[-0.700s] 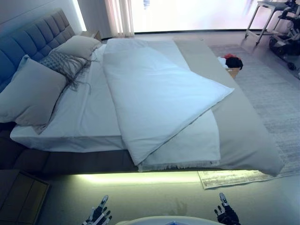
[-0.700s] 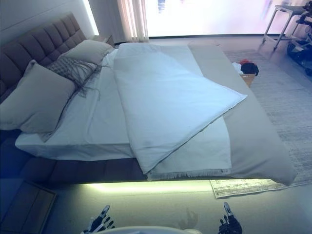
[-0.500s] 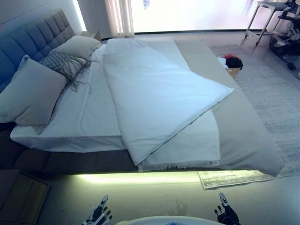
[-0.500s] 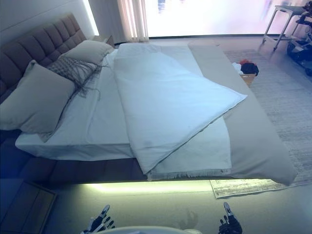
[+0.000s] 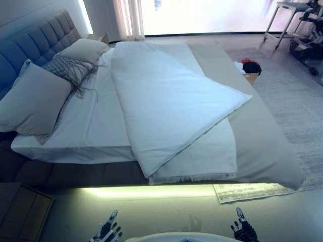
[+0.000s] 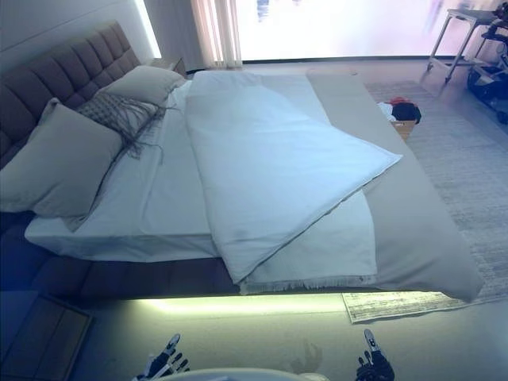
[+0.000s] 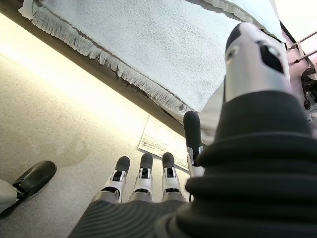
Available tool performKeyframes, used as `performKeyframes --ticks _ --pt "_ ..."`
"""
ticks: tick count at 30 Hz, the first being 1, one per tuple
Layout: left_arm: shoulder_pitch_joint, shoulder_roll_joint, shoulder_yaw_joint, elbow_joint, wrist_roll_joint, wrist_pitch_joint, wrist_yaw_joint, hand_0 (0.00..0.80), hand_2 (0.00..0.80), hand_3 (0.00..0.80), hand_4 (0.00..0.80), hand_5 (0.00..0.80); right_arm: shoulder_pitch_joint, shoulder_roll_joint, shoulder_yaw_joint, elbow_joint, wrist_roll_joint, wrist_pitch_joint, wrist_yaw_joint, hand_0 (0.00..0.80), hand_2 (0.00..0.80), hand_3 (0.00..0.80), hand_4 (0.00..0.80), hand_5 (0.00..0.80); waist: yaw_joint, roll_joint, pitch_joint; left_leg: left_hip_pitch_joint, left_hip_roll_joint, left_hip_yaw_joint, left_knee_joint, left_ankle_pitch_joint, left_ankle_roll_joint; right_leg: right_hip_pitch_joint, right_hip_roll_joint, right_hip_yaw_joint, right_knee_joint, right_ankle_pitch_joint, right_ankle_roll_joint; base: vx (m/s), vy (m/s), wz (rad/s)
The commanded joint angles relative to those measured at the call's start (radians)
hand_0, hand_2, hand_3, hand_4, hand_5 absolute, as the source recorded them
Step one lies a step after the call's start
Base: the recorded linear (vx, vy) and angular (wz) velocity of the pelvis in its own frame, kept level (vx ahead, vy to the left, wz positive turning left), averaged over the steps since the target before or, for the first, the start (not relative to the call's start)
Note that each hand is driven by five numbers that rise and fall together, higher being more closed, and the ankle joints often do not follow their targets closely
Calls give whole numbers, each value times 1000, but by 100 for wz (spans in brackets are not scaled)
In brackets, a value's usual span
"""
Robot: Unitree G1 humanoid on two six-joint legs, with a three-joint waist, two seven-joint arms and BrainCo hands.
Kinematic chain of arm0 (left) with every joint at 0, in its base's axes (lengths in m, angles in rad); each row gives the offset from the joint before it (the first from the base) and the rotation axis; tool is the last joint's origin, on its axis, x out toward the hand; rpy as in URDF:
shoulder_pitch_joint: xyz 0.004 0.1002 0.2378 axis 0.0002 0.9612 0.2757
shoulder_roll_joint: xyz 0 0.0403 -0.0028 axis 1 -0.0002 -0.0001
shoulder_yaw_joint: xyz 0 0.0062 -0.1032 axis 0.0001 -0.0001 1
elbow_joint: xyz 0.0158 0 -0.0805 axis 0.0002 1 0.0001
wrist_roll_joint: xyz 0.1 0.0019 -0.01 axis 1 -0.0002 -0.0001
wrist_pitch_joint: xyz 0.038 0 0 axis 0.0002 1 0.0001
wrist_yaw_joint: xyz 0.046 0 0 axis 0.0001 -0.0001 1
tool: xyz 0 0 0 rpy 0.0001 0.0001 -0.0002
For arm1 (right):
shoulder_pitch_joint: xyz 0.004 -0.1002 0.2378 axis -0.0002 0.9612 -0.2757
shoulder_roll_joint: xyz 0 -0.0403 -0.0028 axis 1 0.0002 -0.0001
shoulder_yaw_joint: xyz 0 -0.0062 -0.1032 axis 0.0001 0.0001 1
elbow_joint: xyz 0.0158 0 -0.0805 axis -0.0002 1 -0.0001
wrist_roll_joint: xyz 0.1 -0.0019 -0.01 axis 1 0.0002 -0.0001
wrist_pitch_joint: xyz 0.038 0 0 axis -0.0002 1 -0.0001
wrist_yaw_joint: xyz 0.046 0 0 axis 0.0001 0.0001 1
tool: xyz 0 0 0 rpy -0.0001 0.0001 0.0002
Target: Make the bed neatly
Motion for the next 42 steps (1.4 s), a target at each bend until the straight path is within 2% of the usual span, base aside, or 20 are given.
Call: performKeyframes --ticks 1,5,10,13,14,16,19,21,23,25,27,29,31,33,35,36,37,38,40,42 --pt "-68 -8 -1 58 14 1 12 0 0 0 0 0 -88 2 -35 66 -12 0 0 0 0 0 0 0 7 -20 9 -13 -22 -9 0 -42 21 -4 -17 -13 9 8 52 0 0 0" --pt "-68 -5 -1 60 19 10 25 0 0 0 0 0 -91 2 -35 66 -20 2 -5 0 0 0 0 0 4 -21 14 -14 -19 -7 0 -41 24 -7 -14 -10 29 -5 49 7 -10 0" --pt "-76 -2 3 57 33 13 37 0 0 0 0 0 -110 2 -15 65 -49 24 2 0 0 0 0 0 -4 -24 37 -20 -18 -17 47 -55 33 -36 0 24 93 -39 28 32 -70 -1" --pt "-73 -4 11 39 48 17 67 0 0 0 0 0 -137 -9 7 44 -71 58 8 0 0 0 0 0 0 -50 83 -111 2 -16 281 -84 14 -58 -8 32 136 -48 -7 -11 -130 -7" --pt "-74 -4 11 36 46 17 72 0 0 0 0 0 -148 -16 23 28 -75 63 6 0 0 0 0 0 5 -63 110 -191 9 -20 442 -65 5 -64 -11 37 148 -50 -30 -40 -141 -15" --pt "-68 -9 22 32 44 9 62 0 0 0 0 0 -159 -29 45 6 -108 70 -4 0 0 0 0 0 17 -52 156 -358 33 -47 646 61 -31 -66 11 48 179 -62 -64 2 -56 -22" --pt "-62 -19 37 36 38 11 63 0 0 0 0 0 -167 -45 55 6 -160 70 -23 0 0 0 0 0 41 -15 189 -376 40 -37 436 131 -51 -25 34 76 188 -93 -48 260 138 -32" --pt "-47 -15 30 41 20 6 70 0 0 0 0 0 -161 -56 52 16 -155 65 -8 0 0 0 0 0 59 10 195 -370 82 -19 185 206 -68 29 50 90 179 -128 -34 470 227 -34" --pt "-31 -9 38 47 7 -3 83 0 0 0 0 0 -145 -61 39 19 -142 67 16 0 0 0 0 0 82 2 192 -373 87 -34 37 228 -75 102 37 115 156 -156 -16 504 186 -30" --pt "-14 -5 62 47 18 -8 90 0 0 0 0 0 -129 -67 24 23 -142 70 32 0 0 0 0 0 95 -4 178 -374 102 -18 24 216 -77 158 7 116 127 -176 3 461 247 -32" --pt "-11 1 92 56 30 -7 89 0 0 0 0 0 -123 -62 5 34 -146 59 8 0 0 0 0 0 98 -7 155 -351 104 17 55 186 -63 189 -53 84 119 -181 35 454 336 -33" --pt "-17 14 100 68 36 -4 77 0 0 0 0 0 -119 -58 -17 37 -126 56 14 0 0 0 0 0 100 -10 138 -353 96 21 120 151 -50 189 -108 55 163 -191 61 450 343 -71" --pt "-26 30 102 69 73 6 52 0 0 0 0 0 -102 -53 -38 24 -123 52 21 0 0 0 0 0 96 -11 117 -375 69 32 204 110 -22 192 -137 53 259 -192 64 506 370 -7" --pt "-41 49 82 60 108 8 42 0 0 0 0 0 -93 -42 -35 10 -108 47 32 0 0 0 0 0 86 -27 90 -374 13 33 228 66 30 165 -163 61 403 -110 76 515 322 38" --pt "-63 67 60 49 127 19 48 0 0 0 0 0 -93 -37 -29 1 -113 51 27 0 0 0 0 0 71 -23 73 -348 -10 30 215 51 54 85 -160 80 507 -26 78 399 218 18" --pt "-78 77 48 44 132 24 45 0 0 0 0 0 -93 -37 -24 1 -105 52 25 0 0 0 0 0 55 -24 72 -324 -27 25 203 43 64 34 -147 86 540 -18 73 382 133 19" --pt "-93 86 34 38 127 27 43 0 0 0 0 0 -92 -38 -17 2 -86 53 35 0 0 0 0 0 34 -15 77 -292 -34 15 182 42 67 -44 -111 88 531 -24 61 399 94 18" --pt "-105 89 20 31 116 28 42 0 0 0 0 0 -94 -39 -10 -1 -70 53 39 0 0 0 0 0 22 1 81 -274 -28 10 169 46 64 -106 -80 80 496 -46 43 287 19 14" --pt "-134 83 1 16 96 15 45 0 0 0 0 0 -108 -42 -7 -9 -39 51 53 0 0 0 0 0 -2 12 106 -226 -32 8 155 30 53 -249 -77 37 358 -24 25 155 -103 17" --pt "-159 81 -9 5 85 2 36 0 0 0 0 0 -136 -47 -3 -15 -4 47 68 0 0 0 0 0 -25 7 140 -214 -52 -16 162 -18 54 -350 -89 67 249 62 46 61 -163 19"
